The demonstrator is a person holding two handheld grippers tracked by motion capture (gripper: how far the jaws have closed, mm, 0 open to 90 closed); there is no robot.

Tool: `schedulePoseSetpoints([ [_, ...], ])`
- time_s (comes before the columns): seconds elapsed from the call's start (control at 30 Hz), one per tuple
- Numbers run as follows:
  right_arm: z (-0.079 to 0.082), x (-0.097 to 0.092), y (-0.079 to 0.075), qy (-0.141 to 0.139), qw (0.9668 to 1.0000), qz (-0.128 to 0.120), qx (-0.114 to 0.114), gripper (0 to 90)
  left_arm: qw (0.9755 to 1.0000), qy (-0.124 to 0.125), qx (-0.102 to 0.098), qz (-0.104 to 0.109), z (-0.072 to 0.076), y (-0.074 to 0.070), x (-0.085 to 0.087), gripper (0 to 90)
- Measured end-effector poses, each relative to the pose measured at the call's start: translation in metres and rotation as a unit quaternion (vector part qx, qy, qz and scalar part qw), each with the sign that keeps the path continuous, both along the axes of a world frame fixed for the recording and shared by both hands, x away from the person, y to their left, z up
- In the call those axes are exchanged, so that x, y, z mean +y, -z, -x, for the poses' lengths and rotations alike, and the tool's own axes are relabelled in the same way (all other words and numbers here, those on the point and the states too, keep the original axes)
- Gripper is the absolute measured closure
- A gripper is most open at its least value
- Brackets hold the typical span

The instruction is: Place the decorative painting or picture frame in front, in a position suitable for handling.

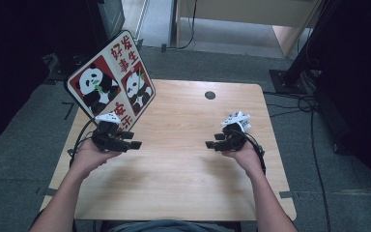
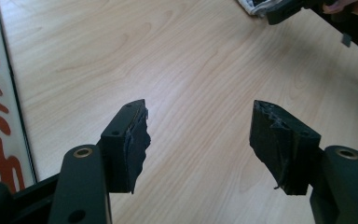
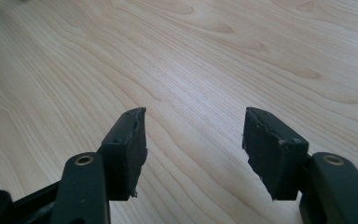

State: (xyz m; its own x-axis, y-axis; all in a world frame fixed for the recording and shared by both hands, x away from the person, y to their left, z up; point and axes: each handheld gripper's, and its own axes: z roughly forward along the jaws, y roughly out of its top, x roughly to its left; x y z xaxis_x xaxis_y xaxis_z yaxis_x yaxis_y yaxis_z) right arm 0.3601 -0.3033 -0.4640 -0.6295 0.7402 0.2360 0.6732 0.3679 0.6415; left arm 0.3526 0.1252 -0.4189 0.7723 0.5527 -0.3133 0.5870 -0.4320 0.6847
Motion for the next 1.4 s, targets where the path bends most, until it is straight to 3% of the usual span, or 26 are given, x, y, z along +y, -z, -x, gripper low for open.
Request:
schedulePoseSetpoints([
  [0.37,-0.009,0.011,-0.001,-0.011,0.9999,-0.003,0.002,40.7,0.9996,-0.026,-0.010,0.007,0.010,-0.005,0.024,36.3],
  [0.47,-0.010,0.013,-0.001,-0.016,0.9999,-0.001,0.002,41.0,0.9989,-0.043,-0.012,0.013,0.013,-0.008,0.036,36.4],
  [1.07,-0.009,0.014,-0.002,-0.017,0.9999,0.000,0.003,41.1,0.9951,-0.092,-0.029,0.023,0.019,-0.019,0.079,36.7],
  [1.23,-0.009,0.015,-0.001,-0.017,0.9999,0.001,0.004,41.1,0.9937,-0.106,-0.025,0.026,0.019,-0.020,0.092,37.1],
  [1.3,-0.009,0.014,-0.001,-0.018,0.9998,0.002,0.003,41.1,0.9940,-0.107,-0.021,0.016,0.018,-0.020,0.099,36.3],
  [1.4,-0.008,0.014,-0.001,-0.018,0.9998,0.002,0.002,41.1,0.9927,-0.117,-0.017,0.025,0.016,-0.021,0.107,36.3],
])
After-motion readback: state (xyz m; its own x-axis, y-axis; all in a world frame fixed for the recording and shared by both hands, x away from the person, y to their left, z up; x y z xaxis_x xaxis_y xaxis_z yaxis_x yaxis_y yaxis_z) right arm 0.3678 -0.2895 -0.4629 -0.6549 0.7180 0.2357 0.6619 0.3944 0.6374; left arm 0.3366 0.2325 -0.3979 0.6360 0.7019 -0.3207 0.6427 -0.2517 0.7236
